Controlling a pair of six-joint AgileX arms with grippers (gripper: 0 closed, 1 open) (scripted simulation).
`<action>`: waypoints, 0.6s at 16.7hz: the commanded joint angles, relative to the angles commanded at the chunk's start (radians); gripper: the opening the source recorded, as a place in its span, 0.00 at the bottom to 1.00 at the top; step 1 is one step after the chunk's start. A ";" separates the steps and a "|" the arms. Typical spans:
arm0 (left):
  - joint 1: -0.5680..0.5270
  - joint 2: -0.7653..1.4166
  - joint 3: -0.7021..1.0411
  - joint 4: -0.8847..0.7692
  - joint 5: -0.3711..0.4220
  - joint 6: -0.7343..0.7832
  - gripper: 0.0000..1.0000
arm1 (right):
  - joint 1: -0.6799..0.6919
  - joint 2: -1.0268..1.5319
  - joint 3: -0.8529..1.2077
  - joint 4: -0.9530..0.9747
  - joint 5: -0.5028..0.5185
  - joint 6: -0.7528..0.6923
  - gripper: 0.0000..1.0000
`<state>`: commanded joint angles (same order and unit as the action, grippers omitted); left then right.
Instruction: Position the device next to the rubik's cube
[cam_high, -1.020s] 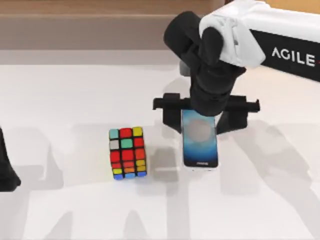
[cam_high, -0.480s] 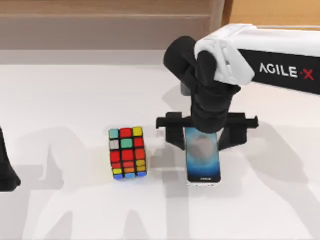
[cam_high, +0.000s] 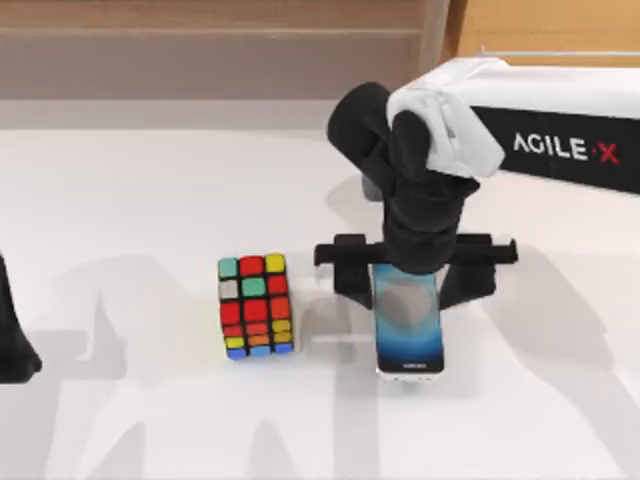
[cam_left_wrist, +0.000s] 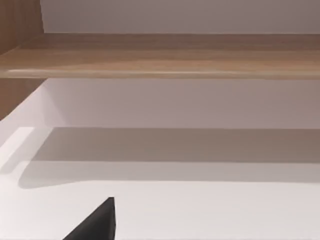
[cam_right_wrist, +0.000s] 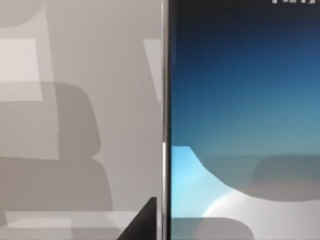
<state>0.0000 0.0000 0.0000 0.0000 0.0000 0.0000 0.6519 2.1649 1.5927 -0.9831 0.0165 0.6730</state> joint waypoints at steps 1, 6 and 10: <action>0.000 0.000 0.000 0.000 0.000 0.000 1.00 | 0.000 0.000 0.000 0.000 0.000 0.000 0.23; 0.000 0.000 0.000 0.000 0.000 0.000 1.00 | 0.000 0.000 0.000 0.000 0.000 0.000 0.60; 0.000 0.000 0.000 0.000 0.000 0.000 1.00 | 0.000 0.000 0.000 0.000 0.000 0.000 0.90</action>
<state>0.0000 0.0000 0.0000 0.0000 0.0000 0.0000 0.6519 2.1649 1.5927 -0.9831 0.0165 0.6730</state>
